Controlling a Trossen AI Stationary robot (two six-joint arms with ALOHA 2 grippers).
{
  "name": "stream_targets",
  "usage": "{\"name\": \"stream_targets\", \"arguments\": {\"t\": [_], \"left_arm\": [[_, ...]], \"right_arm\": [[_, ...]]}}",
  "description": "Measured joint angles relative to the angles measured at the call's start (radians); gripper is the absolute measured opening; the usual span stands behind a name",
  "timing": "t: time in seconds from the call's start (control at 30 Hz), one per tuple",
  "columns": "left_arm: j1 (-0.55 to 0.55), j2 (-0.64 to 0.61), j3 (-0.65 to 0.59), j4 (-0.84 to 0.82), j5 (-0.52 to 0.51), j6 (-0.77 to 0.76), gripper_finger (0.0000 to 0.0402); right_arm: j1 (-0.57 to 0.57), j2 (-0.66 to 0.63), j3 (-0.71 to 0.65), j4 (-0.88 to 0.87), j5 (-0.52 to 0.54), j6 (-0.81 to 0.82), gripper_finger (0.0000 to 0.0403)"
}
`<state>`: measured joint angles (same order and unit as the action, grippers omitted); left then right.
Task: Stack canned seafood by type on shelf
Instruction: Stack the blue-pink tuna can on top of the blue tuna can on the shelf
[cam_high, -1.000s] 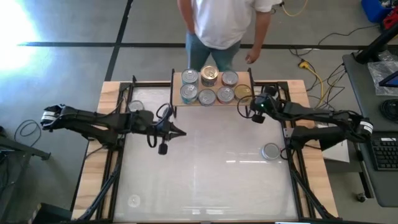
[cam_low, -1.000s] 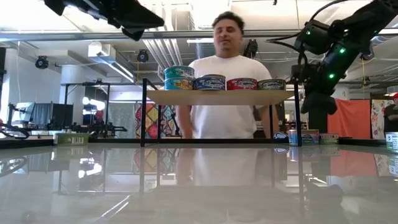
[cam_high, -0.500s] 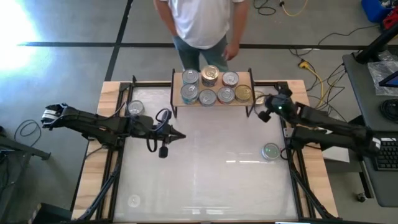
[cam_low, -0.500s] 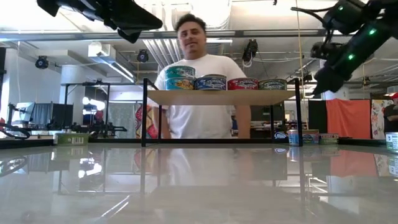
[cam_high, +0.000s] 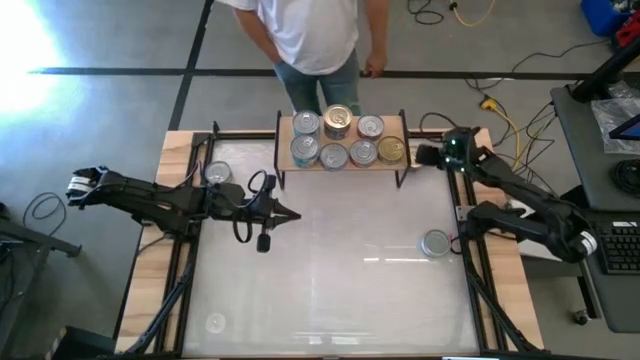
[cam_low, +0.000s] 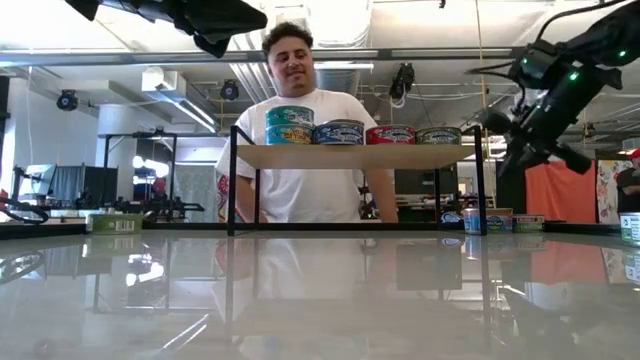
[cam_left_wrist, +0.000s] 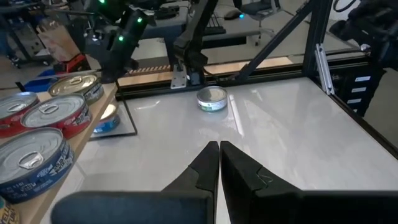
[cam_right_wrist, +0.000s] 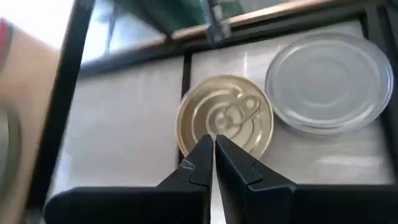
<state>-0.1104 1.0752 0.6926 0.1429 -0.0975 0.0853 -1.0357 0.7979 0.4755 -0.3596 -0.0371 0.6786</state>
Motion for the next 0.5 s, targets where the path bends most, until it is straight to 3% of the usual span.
{"name": "stream_targets", "arguments": {"t": [0.5], "left_arm": [[0.001, 0.003, 0.0, 0.041, 0.0, 0.009, 0.0]], "right_arm": [[-0.001, 0.201, -0.034, 0.186, 0.112, 0.623, 0.0023]]}}
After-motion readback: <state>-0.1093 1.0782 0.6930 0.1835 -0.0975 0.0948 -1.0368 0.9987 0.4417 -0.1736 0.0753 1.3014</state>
